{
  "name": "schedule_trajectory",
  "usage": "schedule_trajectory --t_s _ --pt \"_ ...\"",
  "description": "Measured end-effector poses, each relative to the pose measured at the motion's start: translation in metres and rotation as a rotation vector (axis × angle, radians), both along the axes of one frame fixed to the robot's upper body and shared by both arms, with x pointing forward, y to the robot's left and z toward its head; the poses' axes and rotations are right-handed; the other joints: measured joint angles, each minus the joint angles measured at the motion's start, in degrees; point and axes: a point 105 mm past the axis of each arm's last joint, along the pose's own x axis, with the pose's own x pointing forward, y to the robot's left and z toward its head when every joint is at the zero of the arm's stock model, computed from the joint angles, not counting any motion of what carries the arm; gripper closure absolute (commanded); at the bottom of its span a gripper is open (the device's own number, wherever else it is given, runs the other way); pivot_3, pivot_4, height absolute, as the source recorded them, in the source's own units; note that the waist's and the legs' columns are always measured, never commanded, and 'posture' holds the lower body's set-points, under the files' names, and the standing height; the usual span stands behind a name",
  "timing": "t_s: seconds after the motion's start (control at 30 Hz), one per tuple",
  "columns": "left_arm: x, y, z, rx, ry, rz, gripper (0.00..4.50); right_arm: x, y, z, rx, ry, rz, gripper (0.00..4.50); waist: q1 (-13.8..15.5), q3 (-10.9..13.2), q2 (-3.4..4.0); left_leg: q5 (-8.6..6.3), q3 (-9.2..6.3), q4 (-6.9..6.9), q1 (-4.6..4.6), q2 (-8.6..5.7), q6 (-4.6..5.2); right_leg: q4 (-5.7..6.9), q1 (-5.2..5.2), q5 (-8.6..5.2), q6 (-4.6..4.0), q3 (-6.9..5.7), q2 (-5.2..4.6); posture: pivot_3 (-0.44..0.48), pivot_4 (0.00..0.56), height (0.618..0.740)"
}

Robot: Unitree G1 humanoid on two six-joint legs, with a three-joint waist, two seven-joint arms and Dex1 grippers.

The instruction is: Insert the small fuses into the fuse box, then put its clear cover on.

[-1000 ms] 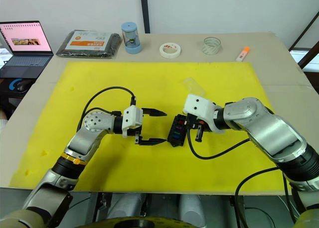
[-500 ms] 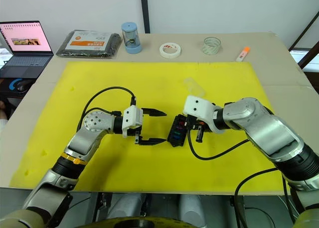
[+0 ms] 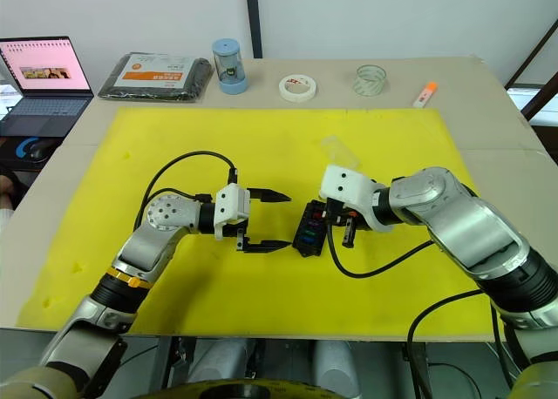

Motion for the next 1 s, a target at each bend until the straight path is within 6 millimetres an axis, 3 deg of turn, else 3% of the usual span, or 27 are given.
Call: schedule_trajectory --t_s 0.33,1.0 --pt "0.000 -0.001 -0.001 0.001 -0.004 0.002 0.06 0.002 0.005 0.016 0.011 0.003 0.000 4.50 0.00 0.00 0.00 0.00 0.00 0.00 0.00 0.00 0.00 0.00 0.00 0.00 0.00 0.00 -0.01 0.000 0.150 0.740" --pt "0.001 0.000 -0.003 0.011 -0.008 0.020 0.06 0.001 0.005 0.001 -0.002 0.025 -0.005 4.50 -0.02 0.00 0.00 0.00 0.00 0.00 0.00 0.00 0.00 0.01 -0.01 0.00 0.00 0.00 0.00 0.000 0.150 0.740"
